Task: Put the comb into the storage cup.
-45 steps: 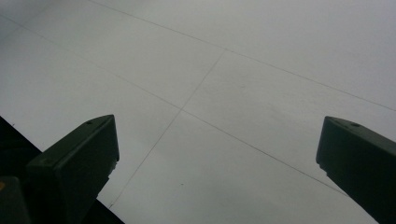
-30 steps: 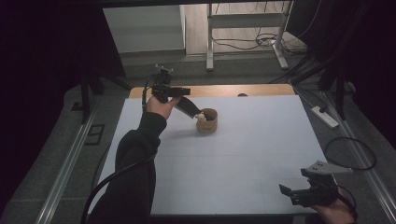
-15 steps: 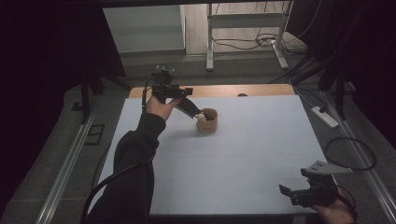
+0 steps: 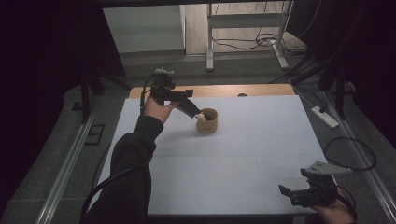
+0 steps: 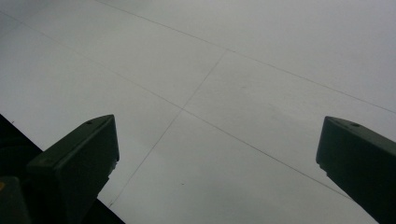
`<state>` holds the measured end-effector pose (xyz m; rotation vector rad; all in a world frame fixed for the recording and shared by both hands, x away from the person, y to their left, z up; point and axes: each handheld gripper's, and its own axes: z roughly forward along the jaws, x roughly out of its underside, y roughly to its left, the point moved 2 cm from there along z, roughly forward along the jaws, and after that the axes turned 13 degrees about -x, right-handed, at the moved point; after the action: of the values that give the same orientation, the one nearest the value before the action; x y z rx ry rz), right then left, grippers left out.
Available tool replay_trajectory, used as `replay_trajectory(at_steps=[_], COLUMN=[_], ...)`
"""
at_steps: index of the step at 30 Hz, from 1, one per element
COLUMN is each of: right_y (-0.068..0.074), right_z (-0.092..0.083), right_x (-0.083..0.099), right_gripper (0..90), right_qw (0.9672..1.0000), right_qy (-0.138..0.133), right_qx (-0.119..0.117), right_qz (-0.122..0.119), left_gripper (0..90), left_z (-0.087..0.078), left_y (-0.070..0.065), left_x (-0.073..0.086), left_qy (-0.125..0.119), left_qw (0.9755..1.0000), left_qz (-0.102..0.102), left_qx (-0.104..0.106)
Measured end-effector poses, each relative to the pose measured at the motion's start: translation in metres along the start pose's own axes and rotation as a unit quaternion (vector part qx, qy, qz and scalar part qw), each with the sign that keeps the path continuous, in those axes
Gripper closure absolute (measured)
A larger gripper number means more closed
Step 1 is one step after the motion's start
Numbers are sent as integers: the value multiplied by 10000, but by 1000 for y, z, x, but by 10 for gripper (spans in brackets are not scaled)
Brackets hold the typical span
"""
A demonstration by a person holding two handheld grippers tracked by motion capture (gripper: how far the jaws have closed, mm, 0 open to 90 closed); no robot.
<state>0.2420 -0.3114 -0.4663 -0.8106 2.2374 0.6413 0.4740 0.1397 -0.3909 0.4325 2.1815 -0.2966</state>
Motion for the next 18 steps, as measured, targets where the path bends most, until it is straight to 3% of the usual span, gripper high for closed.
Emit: replay_trajectory(at_steps=[12,18], right_y=[0,0], right_z=[1,1], right_x=[0,0], right_gripper=[0,0], right_qw=[10000,10000], right_qy=[14,14], right_qx=[2,1], right_qz=[-17,-17], left_gripper=[54,41], left_z=[-7,-14], left_y=[2,0], left_x=[6,8], left_qy=[-149,-258], left_qw=[9999,9996], left_qz=[21,144], left_qx=[39,28])
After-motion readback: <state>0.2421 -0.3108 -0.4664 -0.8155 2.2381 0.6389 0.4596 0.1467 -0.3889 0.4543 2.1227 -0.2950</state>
